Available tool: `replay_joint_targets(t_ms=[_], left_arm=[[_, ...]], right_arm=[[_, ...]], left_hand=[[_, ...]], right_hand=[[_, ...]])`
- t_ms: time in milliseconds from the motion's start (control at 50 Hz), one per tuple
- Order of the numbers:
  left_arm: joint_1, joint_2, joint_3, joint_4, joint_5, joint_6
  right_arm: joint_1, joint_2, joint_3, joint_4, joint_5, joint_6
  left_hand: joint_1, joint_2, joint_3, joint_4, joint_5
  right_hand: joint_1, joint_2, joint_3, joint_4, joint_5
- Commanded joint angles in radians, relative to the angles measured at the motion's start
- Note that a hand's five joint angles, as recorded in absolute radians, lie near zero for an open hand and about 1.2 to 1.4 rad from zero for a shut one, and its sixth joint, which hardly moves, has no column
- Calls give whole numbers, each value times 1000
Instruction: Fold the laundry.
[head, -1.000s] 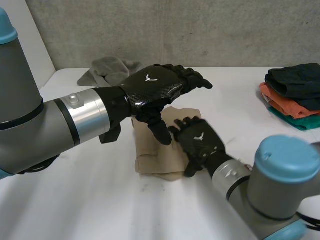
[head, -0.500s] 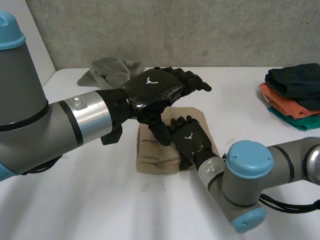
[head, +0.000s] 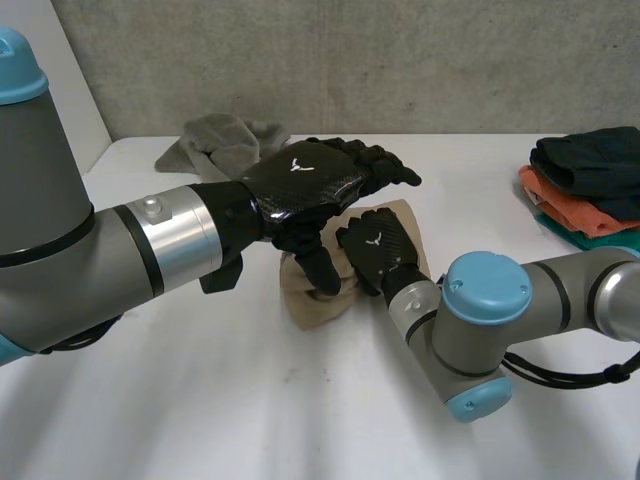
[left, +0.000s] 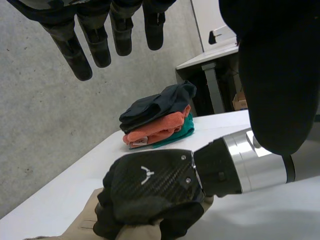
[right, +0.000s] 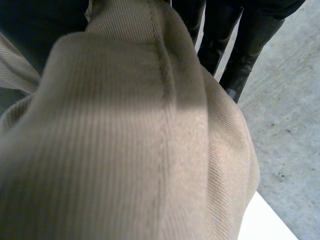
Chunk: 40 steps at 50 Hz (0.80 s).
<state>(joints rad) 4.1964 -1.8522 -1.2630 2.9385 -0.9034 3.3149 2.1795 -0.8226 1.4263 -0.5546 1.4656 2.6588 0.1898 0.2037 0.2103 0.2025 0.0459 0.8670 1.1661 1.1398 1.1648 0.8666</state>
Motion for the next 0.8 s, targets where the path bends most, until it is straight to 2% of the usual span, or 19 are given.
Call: replay_joint_targets(t_ms=[20,100,180,200,280,360,500,660,800], left_arm=[[4,4,-1,1,0,0],[10,5,0,2,0,0],[16,8,0,2,0,0],[19,10,0,2,0,-2],[24,19,0,2,0,-2],[31,28,-1,2,-2,-2],[34,30,-1,2,-2,-3],[36,30,-1,2,-2,-3],[31,30,-3,2,0,-3]], right_arm=[[-32,-53,14,9,-5,-5],[-110,-69,-6,9,-30,-5],[-178,-87,-52,-21,-144,-3],[-204,-90,-79,-30,-210,-3],[-266,-89,-173,-70,-341,15],[-323,-87,-263,-111,-407,33],[-470,-79,-427,-208,-481,169],[-655,-38,-527,-359,-588,349],[-764,26,-583,-422,-617,428]], left_hand=[[-12,-25,-32,-24,-42],[-12,-25,-32,-24,-42],[-12,-25,-32,-24,-42],[-12,-25,-32,-24,-42],[-12,-25,-32,-24,-42],[-12,-25,-32,-24,-42],[-12,-25,-32,-24,-42],[-12,-25,-32,-24,-42],[-12,-25,-32,-24,-42]], right_hand=[[529,230,256,231,355],[529,230,256,231,355],[529,230,256,231,355],[529,230,256,231,355],[529,230,256,231,355],[529,230,256,231,355],[529,230,256,231,355],[529,230,256,231,355],[529,230,256,231,355]])
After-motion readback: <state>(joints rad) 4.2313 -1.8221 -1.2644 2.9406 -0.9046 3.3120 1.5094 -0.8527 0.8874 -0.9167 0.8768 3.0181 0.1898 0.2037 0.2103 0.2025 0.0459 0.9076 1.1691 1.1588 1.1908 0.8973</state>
